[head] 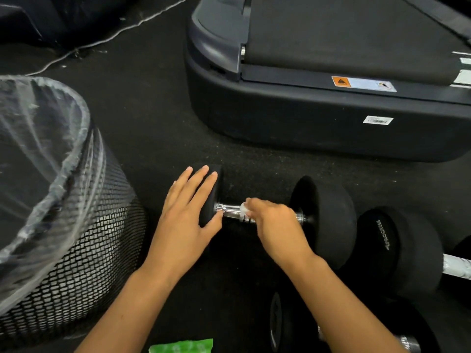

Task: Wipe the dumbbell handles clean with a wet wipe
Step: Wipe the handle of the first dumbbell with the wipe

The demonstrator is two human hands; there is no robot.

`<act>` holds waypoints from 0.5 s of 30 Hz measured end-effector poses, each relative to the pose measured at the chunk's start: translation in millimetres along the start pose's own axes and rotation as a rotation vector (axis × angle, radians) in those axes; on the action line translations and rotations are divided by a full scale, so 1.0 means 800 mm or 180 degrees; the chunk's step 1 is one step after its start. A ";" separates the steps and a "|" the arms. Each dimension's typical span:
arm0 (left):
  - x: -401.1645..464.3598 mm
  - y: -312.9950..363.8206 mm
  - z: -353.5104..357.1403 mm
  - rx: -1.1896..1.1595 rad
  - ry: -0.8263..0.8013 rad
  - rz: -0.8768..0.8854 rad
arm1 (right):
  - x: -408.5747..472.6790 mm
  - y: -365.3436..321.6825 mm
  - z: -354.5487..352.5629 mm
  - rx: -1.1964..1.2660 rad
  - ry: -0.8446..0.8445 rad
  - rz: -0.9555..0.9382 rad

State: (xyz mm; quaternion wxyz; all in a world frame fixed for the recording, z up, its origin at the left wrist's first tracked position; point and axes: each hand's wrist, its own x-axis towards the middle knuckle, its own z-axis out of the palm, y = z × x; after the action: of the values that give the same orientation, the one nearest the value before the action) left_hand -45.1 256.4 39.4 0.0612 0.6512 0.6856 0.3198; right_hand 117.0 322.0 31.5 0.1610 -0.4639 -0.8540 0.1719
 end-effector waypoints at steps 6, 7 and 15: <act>0.001 0.000 0.000 0.0021 -0.0013 -0.0023 | 0.010 -0.011 0.007 -0.0063 -0.0142 -0.0217; 0.002 0.000 0.001 0.0009 -0.0014 -0.0023 | 0.008 -0.006 0.007 0.0067 -0.0195 -0.0217; 0.001 0.000 0.001 0.0008 0.0017 0.0000 | 0.023 -0.015 0.013 0.0020 -0.0343 -0.0327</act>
State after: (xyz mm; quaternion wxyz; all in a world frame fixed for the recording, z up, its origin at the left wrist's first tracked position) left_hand -44.8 257.4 39.3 0.0586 0.6504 0.6861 0.3207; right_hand 94.2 329.9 29.8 0.1249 -0.4091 -0.8835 0.1908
